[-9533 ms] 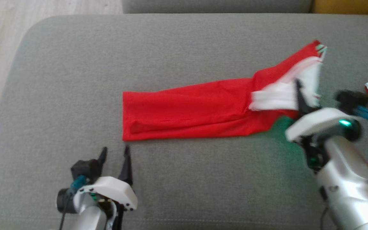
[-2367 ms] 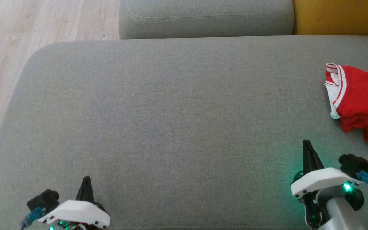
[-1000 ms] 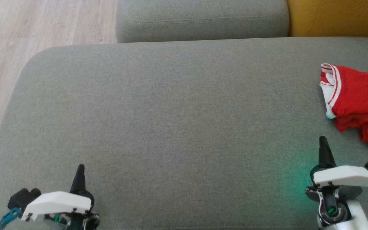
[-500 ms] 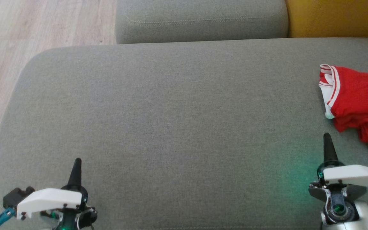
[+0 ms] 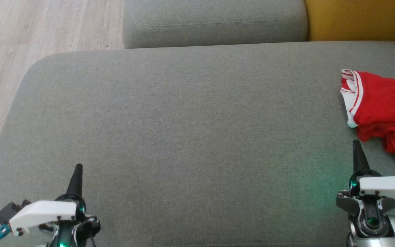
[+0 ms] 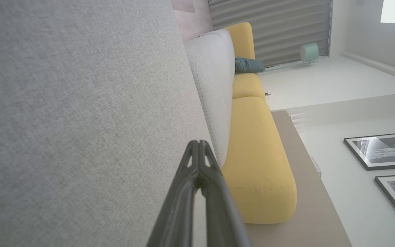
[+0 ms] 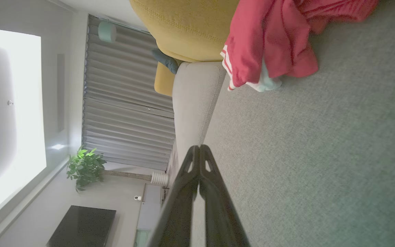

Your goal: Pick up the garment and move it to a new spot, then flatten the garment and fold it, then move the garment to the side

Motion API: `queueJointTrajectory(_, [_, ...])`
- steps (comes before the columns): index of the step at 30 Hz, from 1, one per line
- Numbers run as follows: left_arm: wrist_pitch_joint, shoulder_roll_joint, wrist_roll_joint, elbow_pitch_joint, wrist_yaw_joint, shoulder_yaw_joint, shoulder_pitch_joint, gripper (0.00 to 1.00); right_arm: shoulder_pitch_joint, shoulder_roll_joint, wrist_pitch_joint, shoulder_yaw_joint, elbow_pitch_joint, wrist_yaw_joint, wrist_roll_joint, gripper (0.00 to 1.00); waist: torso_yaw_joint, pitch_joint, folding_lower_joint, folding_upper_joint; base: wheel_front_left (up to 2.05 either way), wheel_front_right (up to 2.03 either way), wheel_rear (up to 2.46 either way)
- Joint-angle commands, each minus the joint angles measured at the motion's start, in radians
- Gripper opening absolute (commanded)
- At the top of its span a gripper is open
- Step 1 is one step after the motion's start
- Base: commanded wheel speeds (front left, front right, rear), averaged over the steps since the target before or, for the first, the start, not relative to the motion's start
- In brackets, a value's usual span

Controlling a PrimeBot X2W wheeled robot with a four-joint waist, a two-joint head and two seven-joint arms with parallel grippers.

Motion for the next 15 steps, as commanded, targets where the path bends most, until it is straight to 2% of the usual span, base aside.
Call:
queueJointTrajectory(1, [0.012, 0.016, -0.03, -0.04, -0.012, 0.03, -0.06, 0.0, -0.01, -0.006, 0.009, 0.013, -0.05, 0.005, 0.038, 0.0, -0.001, -0.001, 0.0, 0.0, 0.0, 0.0, 0.0])
queueJointTrajectory(15, [0.049, 0.017, -0.168, -0.063, -0.034, 0.054, -0.069, 0.0, 0.006, -0.006, 0.047, 0.0, -0.099, 0.006, 0.195, 0.0, -0.004, -0.005, 0.0, 0.0, 0.0, 0.0, 0.0])
